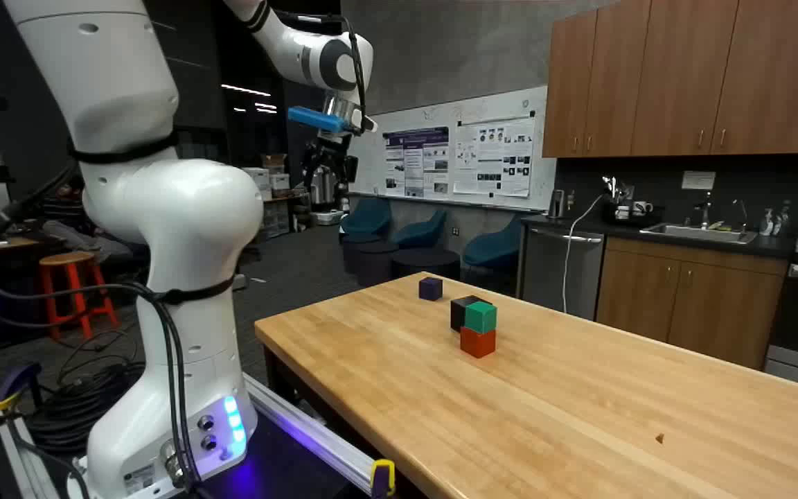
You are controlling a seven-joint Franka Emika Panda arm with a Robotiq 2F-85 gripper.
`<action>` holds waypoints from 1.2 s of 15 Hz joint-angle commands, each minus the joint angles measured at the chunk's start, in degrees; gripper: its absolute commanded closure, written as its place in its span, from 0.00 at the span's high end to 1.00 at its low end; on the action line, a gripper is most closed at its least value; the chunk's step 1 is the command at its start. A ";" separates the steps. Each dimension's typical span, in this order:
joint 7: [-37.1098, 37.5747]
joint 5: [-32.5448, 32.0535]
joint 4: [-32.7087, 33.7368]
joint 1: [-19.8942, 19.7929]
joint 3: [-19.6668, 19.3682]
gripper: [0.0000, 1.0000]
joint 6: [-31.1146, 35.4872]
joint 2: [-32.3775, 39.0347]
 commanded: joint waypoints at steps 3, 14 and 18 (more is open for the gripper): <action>-0.24 0.26 0.10 -1.14 1.02 1.00 -0.18 0.01; -3.75 -4.76 -1.69 -2.68 0.95 1.00 7.66 2.05; -4.95 -7.62 -2.27 -3.87 0.65 1.00 14.65 4.89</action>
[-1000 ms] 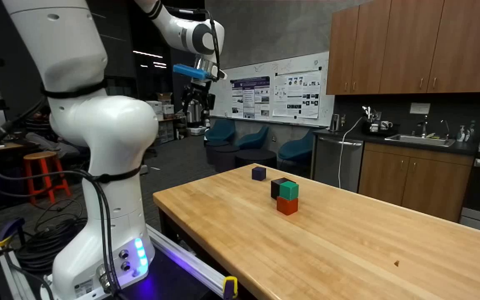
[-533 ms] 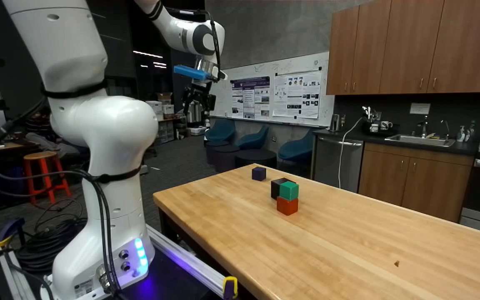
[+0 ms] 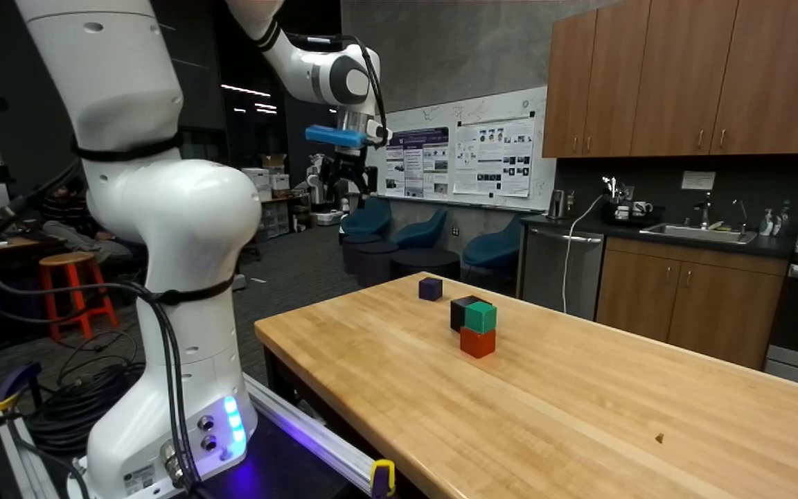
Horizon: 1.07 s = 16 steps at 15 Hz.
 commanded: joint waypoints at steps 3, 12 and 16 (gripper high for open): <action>-1.51 -4.50 -0.80 -2.03 -0.03 1.00 10.29 4.86; 2.10 -15.02 0.26 -4.58 -0.42 1.00 23.51 16.10; 7.02 -19.97 1.64 -4.63 -1.11 1.00 25.72 21.18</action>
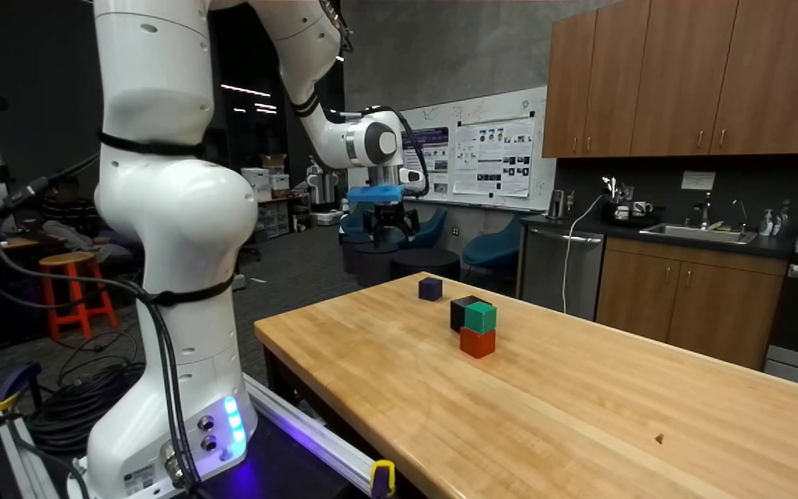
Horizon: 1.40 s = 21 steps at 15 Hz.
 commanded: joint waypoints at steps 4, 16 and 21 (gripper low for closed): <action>9.78 -3.93 5.26 0.57 -1.07 1.00 0.98 9.09; 8.61 -0.45 19.55 -0.19 -3.26 1.00 -2.99 21.84; 6.38 0.59 24.29 -1.44 -3.39 1.00 -6.35 25.20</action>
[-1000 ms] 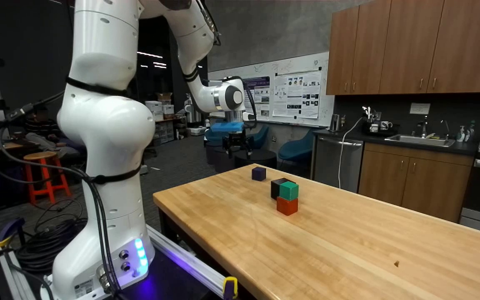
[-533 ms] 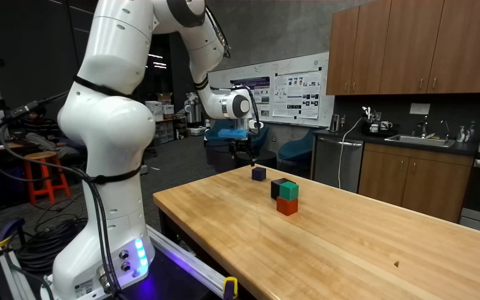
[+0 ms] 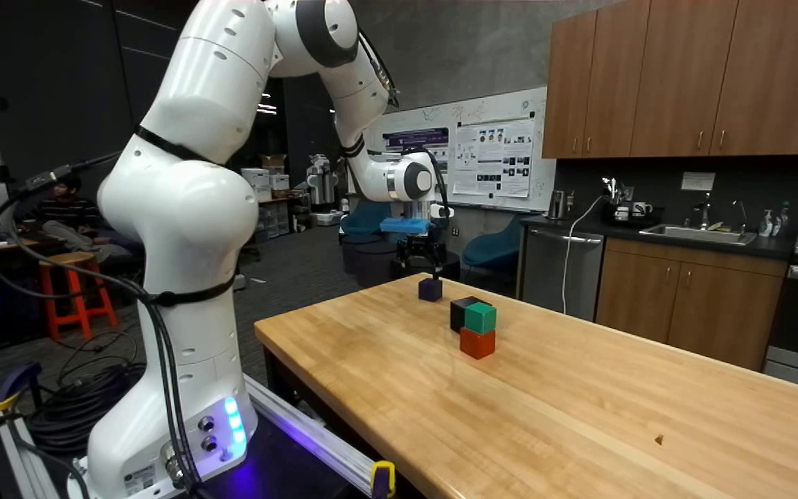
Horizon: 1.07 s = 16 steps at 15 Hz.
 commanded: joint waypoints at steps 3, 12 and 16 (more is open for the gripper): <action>-3.29 0.95 6.13 -1.19 0.01 1.00 -4.65 4.19; -4.70 1.28 10.70 -1.53 0.38 0.53 -8.37 7.57; -3.79 2.01 9.29 -1.55 0.13 0.30 -9.57 5.22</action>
